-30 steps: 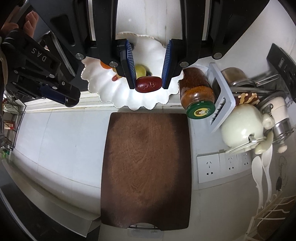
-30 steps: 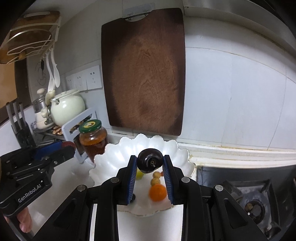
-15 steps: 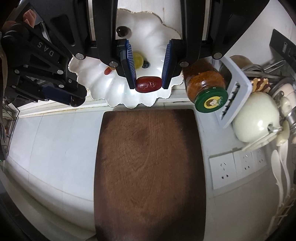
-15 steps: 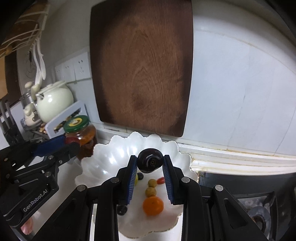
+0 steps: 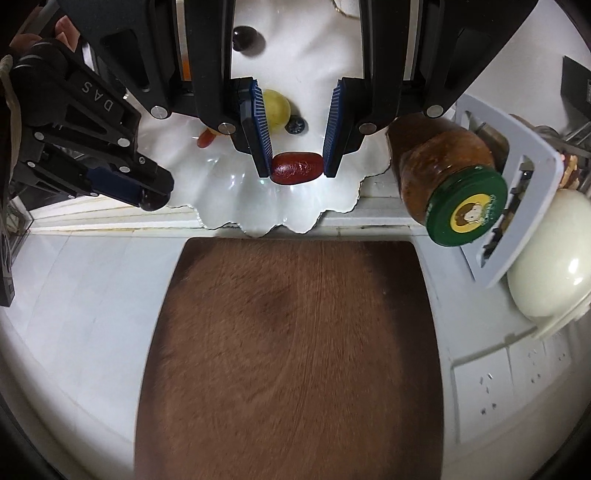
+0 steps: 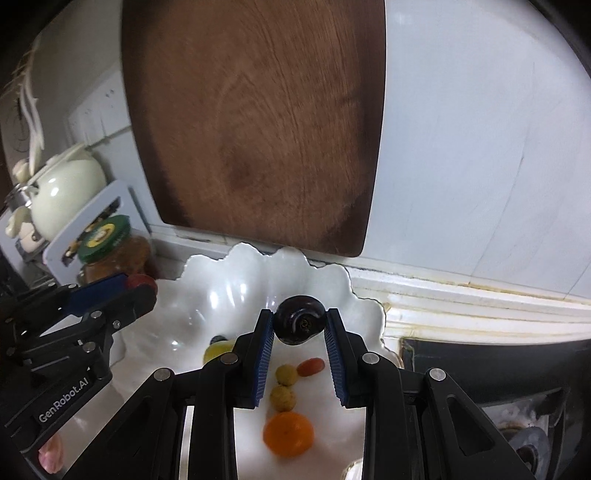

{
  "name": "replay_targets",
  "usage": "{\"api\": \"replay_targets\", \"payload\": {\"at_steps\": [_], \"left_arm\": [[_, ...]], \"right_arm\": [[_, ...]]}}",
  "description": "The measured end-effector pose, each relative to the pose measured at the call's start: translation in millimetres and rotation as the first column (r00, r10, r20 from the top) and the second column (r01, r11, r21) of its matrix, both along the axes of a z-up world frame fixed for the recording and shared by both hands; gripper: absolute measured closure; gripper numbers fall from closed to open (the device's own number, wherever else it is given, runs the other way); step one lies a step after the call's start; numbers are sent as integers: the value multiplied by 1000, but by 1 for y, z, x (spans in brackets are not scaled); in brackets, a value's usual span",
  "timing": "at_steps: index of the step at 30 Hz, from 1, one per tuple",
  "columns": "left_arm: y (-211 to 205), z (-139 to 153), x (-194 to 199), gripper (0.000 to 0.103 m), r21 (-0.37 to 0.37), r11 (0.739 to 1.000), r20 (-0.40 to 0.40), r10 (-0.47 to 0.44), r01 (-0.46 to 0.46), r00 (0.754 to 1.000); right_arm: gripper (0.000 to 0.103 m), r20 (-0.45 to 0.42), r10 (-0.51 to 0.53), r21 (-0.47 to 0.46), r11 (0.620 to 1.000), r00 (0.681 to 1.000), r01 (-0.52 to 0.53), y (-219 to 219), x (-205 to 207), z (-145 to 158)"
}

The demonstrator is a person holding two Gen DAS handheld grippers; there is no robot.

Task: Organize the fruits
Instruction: 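Open the left tool to drop the date while the right tool releases the plum, then withdraw both open tools up and away from the bowl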

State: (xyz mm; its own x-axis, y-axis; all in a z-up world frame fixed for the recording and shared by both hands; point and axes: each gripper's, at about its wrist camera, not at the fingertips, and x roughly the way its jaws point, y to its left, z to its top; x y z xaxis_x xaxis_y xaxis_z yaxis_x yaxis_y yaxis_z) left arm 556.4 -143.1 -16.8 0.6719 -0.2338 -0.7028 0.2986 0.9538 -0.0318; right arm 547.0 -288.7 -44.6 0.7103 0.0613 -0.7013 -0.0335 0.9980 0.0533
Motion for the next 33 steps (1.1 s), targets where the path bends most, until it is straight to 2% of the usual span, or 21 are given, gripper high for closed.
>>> {"api": "replay_targets", "payload": {"at_steps": [7,10,20,25,28,30,31,33], "left_arm": [[-6,-15,21,74,27,1000,-56,15,-14,998],[-5,-23,31,74,11,1000,-105,22,-21,994],[-9,-40,52,74,30,999,-210,34,-29,977],[-11,-46,57,74,44,999,-227,37,-28,973],[-12,-50,59,69,52,998,-240,41,-30,970],[-11,-49,58,62,60,997,-230,51,-38,972],[-11,-48,58,61,64,997,-226,53,-40,973],[-12,-49,58,58,73,996,-217,58,-43,975]], "right_arm": [[73,-66,-5,-11,1000,998,4,-7,21,-15],[73,-95,-2,-14,1000,996,1,-7,27,-23],[73,-170,0,-23,1000,986,-4,-6,42,-38],[73,-190,-5,-22,1000,982,1,-9,47,-42],[72,-196,-11,-30,1000,980,5,-9,49,-44],[67,-206,-22,-32,999,978,15,-10,51,-45],[59,-206,-27,-32,999,978,21,-11,51,-45],[56,-198,-42,-36,999,979,35,-13,50,-45]]}}
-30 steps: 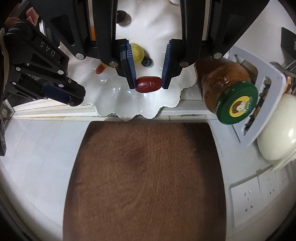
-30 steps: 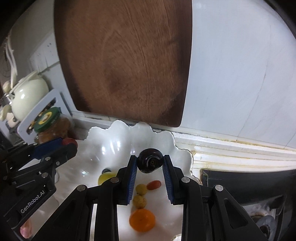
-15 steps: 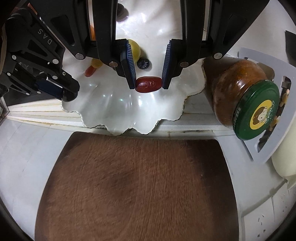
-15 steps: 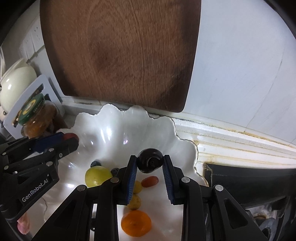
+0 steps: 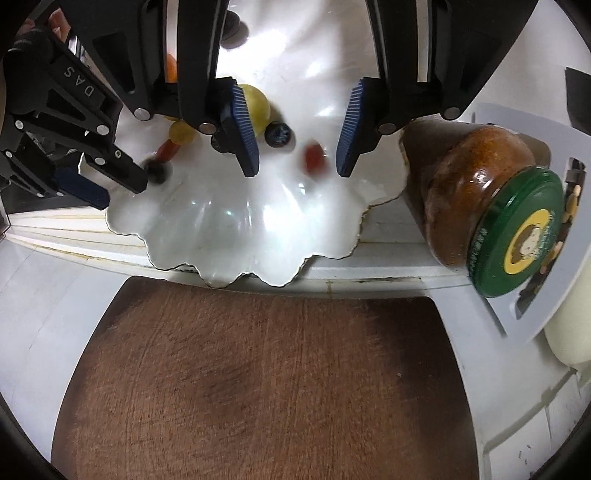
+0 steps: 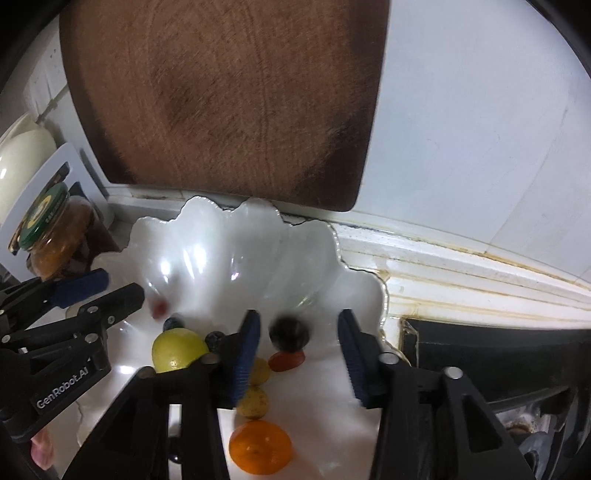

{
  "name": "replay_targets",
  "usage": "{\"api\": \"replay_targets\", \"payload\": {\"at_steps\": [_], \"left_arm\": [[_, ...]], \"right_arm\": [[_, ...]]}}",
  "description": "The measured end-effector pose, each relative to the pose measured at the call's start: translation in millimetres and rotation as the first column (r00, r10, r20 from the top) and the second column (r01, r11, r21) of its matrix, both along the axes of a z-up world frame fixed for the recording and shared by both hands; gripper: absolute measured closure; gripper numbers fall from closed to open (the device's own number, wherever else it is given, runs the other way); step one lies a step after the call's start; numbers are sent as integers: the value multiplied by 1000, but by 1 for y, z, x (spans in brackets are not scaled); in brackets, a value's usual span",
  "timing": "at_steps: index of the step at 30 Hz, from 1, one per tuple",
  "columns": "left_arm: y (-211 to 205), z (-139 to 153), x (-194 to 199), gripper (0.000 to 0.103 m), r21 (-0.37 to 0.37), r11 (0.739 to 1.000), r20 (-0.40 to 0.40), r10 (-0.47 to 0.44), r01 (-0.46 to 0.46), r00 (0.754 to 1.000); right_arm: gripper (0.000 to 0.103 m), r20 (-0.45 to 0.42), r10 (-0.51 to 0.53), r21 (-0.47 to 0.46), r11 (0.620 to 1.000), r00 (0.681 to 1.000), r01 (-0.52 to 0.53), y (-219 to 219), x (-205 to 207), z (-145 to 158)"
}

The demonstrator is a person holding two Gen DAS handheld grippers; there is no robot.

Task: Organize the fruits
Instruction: 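Withdraw both open tools up and away from the bowl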

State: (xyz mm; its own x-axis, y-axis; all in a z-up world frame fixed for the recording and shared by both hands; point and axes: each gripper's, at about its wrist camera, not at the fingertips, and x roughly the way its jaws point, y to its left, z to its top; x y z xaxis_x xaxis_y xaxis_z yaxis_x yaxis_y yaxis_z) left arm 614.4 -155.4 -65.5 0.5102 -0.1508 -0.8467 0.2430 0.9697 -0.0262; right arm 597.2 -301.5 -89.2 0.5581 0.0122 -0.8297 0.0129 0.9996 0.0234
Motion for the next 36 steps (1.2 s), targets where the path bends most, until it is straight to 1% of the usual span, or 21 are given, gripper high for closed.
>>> {"api": "replay_targets", "payload": {"at_steps": [1,3,5,7,10,12,13,15,16,17,18,19,21,22,24,26,31,34,36], "left_arm": [[1,2,-2,57,6,1000,7,3,-3,1000],[3,6,-8,50,35,999,28,19,-20,999],[5,11,-15,47,52,998,55,19,-22,998],[6,16,-24,40,71,997,84,24,-30,996],[11,26,-39,35,87,996,141,22,-35,990],[13,32,-51,28,107,993,188,31,-52,982],[14,35,-55,28,110,992,203,32,-56,979],[19,41,-67,26,109,992,234,35,-62,972],[21,44,-72,25,104,993,246,33,-61,969],[23,48,-78,22,97,994,257,31,-57,966],[24,51,-84,21,93,994,267,27,-54,963],[26,57,-94,20,87,995,289,24,-51,957],[27,65,-107,15,88,995,322,23,-55,946],[28,70,-115,14,90,994,346,23,-57,938],[33,82,-136,11,91,993,397,30,-72,917],[37,90,-150,9,87,993,425,33,-77,905],[44,105,-199,5,62,995,477,38,-76,878],[49,107,-227,2,43,996,498,50,-82,866],[54,110,-249,1,32,996,512,56,-85,857]], "right_arm": [[56,2,-2,-2,1000,1000,2,-1,-1,0],[56,7,-10,-3,1000,1000,10,-2,-4,2],[56,17,-19,0,1000,1000,19,-3,-8,5],[56,31,-25,3,1000,999,25,-3,-15,8],[49,56,-34,7,999,998,33,-1,-27,13],[46,83,-41,-2,999,996,41,1,-39,19],[43,95,-45,-10,999,994,46,1,-45,21],[40,126,-58,-18,998,990,61,2,-60,29],[37,139,-64,-18,998,988,67,2,-66,32],[35,155,-69,-20,997,986,73,3,-75,36],[35,167,-72,-20,997,983,76,3,-81,39],[34,182,-75,-20,997,980,80,4,-88,43],[30,211,-83,-20,996,974,89,5,-105,52],[28,225,-85,-19,996,971,92,5,-113,56],[25,258,-80,-26,996,963,90,7,-131,66],[21,290,-80,-42,995,954,96,12,-146,75],[20,357,-65,-76,992,932,98,17,-190,93],[18,392,-59,-80,992,918,98,19,-218,101],[17,404,-58,-74,993,913,96,21,-239,103]]}}
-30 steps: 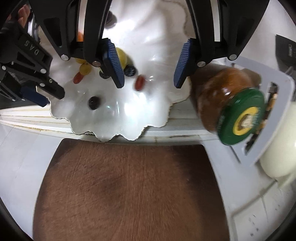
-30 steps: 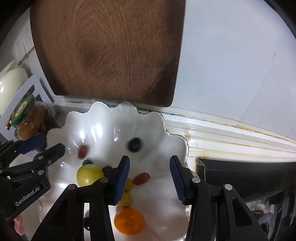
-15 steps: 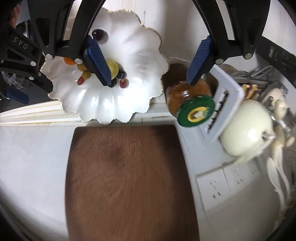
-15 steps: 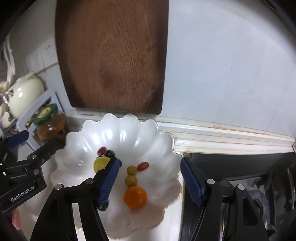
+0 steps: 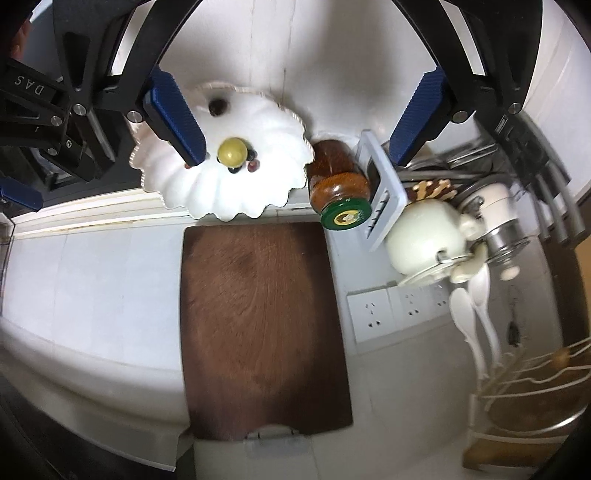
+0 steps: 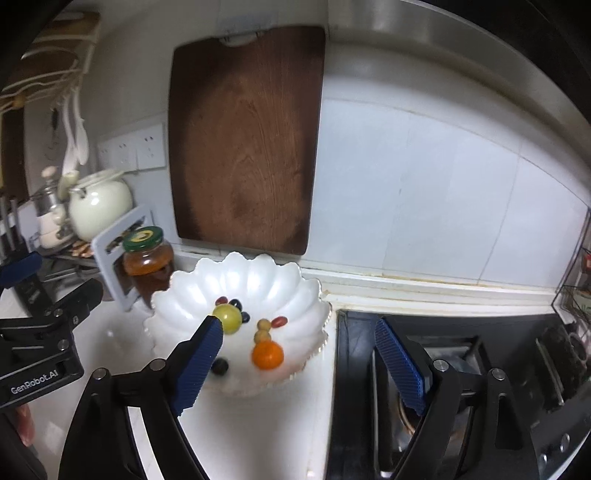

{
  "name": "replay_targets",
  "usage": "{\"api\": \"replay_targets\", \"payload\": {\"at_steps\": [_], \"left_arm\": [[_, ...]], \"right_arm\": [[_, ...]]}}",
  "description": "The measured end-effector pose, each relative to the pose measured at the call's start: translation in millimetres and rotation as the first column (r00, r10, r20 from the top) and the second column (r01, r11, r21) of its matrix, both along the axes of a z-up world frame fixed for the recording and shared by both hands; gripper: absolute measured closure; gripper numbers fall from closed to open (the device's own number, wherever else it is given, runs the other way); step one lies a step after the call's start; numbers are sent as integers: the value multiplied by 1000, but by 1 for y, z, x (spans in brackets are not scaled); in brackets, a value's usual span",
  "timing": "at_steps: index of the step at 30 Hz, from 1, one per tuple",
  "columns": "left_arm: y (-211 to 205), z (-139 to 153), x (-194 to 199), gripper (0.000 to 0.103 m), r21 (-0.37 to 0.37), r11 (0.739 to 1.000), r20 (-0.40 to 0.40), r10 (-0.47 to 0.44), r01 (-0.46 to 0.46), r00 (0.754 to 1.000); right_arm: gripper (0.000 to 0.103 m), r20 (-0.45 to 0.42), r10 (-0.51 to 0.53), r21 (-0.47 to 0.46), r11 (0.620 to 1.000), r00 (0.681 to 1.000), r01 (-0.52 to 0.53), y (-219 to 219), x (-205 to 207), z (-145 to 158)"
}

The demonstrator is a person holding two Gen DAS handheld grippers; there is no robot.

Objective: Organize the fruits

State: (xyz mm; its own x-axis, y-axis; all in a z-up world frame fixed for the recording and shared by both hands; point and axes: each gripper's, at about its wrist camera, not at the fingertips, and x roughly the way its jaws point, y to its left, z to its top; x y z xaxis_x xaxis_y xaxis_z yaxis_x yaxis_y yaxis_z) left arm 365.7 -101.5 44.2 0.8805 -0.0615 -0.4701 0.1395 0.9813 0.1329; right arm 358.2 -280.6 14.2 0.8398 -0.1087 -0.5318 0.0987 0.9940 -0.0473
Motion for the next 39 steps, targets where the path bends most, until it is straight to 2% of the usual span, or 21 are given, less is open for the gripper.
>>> {"api": "replay_targets", "payload": {"at_steps": [4,20,29,39], "left_arm": [[7,3,-45,0,-14,1000,34,22,-21,999],[22,5,-213,0,-30,1000,103,5,-2,995],[26,3,-277,0,-19,1000,138,-14,17,990],[27,2,-320,0,-25,998,143,-53,57,988]], "right_arm": [[17,20,7,0,1000,1000,-7,2,-41,3],[17,133,-2,-6,1000,991,3,11,-212,18],[17,137,-7,-5,1000,991,8,13,-282,14],[17,132,-49,17,999,990,48,5,-326,7]]}}
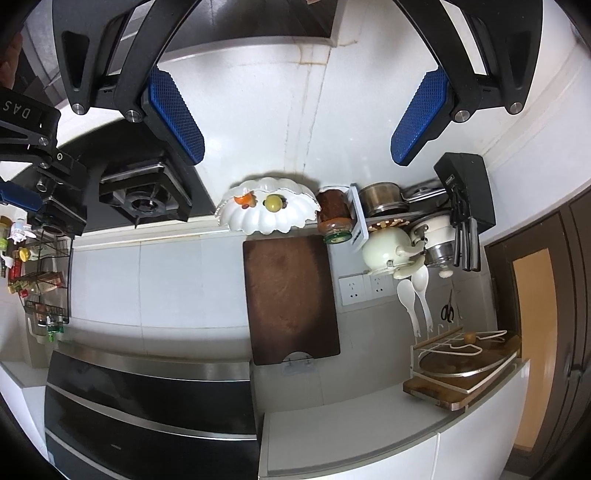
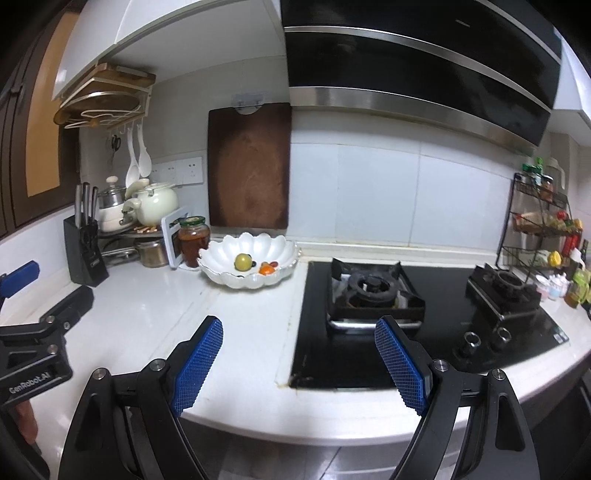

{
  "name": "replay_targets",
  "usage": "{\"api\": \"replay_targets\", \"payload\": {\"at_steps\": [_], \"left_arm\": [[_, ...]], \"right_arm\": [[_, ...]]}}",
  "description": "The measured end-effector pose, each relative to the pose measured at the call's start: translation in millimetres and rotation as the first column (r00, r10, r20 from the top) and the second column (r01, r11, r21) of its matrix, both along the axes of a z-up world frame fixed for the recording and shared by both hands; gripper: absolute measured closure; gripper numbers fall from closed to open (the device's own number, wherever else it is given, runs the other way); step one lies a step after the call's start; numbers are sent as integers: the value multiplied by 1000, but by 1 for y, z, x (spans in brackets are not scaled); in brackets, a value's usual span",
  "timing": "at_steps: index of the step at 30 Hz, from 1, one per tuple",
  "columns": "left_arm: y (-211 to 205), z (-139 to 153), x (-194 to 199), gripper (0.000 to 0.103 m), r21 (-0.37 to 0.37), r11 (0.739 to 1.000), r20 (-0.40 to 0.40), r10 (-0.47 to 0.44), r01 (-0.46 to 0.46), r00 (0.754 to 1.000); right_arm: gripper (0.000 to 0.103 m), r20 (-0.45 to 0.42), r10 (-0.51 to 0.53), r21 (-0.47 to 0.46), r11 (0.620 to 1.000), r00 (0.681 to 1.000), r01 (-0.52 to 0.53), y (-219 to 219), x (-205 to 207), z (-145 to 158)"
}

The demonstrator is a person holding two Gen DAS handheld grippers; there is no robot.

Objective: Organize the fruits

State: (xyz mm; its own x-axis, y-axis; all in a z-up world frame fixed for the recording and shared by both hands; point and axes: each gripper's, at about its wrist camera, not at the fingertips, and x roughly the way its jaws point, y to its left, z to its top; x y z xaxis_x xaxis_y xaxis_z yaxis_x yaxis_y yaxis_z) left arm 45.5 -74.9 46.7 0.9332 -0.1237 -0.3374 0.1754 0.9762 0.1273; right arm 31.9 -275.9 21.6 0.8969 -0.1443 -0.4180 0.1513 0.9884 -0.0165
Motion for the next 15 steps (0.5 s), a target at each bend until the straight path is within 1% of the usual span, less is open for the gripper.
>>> {"api": "replay_targets", "payload": {"at_steps": [4,8,15], "left_arm": [[-2,0,-9,0,6,1000,3,-15,15,1000],[0,2,-15,0,-5,1000,2,-30,30,1000],[-1,4,-21,0,-14,999,18,-34,34,999]], "right_arm": [[17,-1,-16,10,1000,1000,16,-4,-11,-3],[17,1,-14,13,1000,1000,14,-5,-18,-2],[17,8,-7,6,1000,1000,7,-4,-23,-1]]}}
